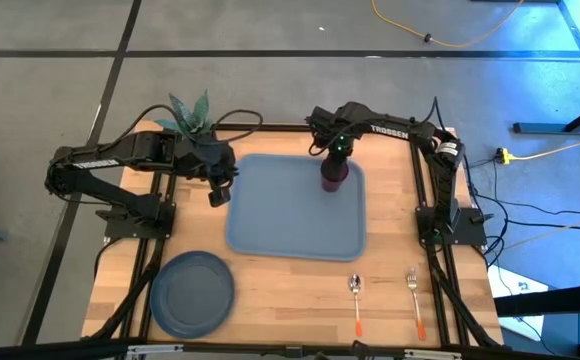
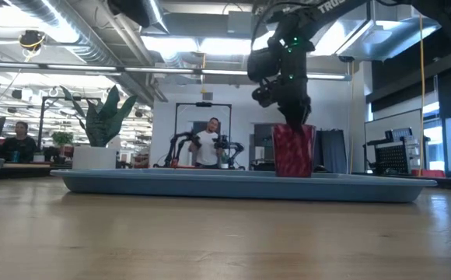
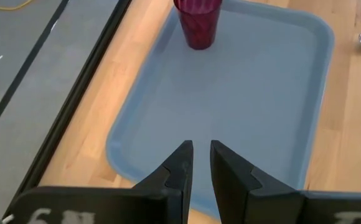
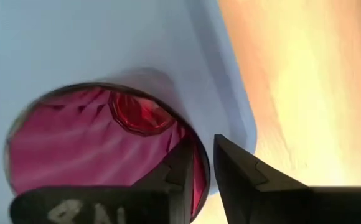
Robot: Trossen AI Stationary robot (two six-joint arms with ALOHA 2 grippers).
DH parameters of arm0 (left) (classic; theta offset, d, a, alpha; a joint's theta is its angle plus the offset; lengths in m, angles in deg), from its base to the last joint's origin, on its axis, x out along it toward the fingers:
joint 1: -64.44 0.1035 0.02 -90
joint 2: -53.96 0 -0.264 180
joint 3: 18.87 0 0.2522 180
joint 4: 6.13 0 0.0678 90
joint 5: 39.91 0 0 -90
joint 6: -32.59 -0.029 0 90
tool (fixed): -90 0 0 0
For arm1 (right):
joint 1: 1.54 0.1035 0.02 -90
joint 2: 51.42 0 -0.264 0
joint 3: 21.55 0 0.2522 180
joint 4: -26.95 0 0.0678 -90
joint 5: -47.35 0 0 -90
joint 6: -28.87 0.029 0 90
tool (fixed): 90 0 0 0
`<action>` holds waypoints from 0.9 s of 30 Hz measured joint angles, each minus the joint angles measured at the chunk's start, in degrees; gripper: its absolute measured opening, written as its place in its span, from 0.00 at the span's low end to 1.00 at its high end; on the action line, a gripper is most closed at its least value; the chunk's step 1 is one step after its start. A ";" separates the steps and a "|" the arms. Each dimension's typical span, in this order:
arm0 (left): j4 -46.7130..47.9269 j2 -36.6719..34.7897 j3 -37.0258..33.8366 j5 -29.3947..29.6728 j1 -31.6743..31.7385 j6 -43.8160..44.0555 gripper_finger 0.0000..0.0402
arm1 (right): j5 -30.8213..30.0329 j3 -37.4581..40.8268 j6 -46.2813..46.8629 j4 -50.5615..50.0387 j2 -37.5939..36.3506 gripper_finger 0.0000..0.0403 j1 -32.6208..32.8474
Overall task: Pick and place plate/cup/fork/spoon on tray
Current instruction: Put the dark red glass on the blue tray, then adjust the blue tray on the table
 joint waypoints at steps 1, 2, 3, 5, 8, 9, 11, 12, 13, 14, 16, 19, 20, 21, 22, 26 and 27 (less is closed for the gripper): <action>0.21 0.00 0.00 0.00 0.00 0.02 0.12 | -0.03 -0.59 0.00 -0.23 0.00 0.16 0.00; 0.43 0.00 0.00 0.04 0.00 0.02 0.12 | -0.09 -1.33 0.00 -0.29 0.00 0.16 0.00; 0.85 0.00 0.00 0.18 0.00 0.03 0.12 | -0.28 -2.12 -0.03 -0.33 0.00 0.16 0.01; 1.50 0.00 0.00 0.33 0.00 0.25 0.12 | -0.95 -3.98 -0.02 -1.48 0.00 0.16 0.33; 2.17 0.00 0.00 0.43 0.00 1.54 0.12 | -1.90 -7.47 0.00 -3.24 0.00 0.16 1.31; 2.67 0.00 0.00 0.44 0.00 1.60 0.12 | -2.26 -8.78 0.00 -4.01 0.00 0.16 1.78; 3.30 0.00 0.00 0.44 0.00 1.67 0.12 | -2.36 -11.47 0.00 -5.78 0.00 0.16 2.90; 3.81 0.00 0.00 0.53 0.00 1.75 0.12 | -2.38 -12.97 -0.02 -6.12 0.00 0.16 3.46; 4.42 0.00 -0.02 0.87 0.00 2.31 0.12 | -2.38 -14.47 0.00 -6.48 0.00 0.16 4.04; 4.53 0.00 -0.24 1.46 0.00 3.26 0.12 | -2.38 -16.03 -0.02 -7.22 0.00 0.16 4.62; 4.34 -0.04 -1.60 1.66 0.12 5.03 0.12 | -2.35 -19.56 -0.83 -8.79 0.00 0.16 6.01; 4.04 0.00 -5.46 -1.83 1.27 6.44 0.11 | -2.40 -25.07 -2.90 -11.16 0.00 0.12 8.50; 3.45 0.00 -7.02 -2.68 1.70 6.53 0.10 | -2.38 -26.91 -3.39 -11.52 0.00 0.10 9.36; 2.32 0.00 -8.78 -2.91 2.03 6.55 0.08 | -2.34 -28.66 -4.31 -11.68 0.00 0.08 10.15; 1.06 0.15 -10.61 -3.17 2.28 6.61 0.06 | -2.21 -30.44 -4.73 -11.98 0.00 0.05 10.93; -6.06 1.03 -17.57 -5.07 3.99 6.53 0.01 | -2.40 -36.73 -5.82 -13.00 0.00 0.02 13.13; -8.45 1.12 -19.20 -5.68 4.53 6.10 0.01 | -2.40 -38.09 -5.78 -12.99 -0.02 0.02 13.46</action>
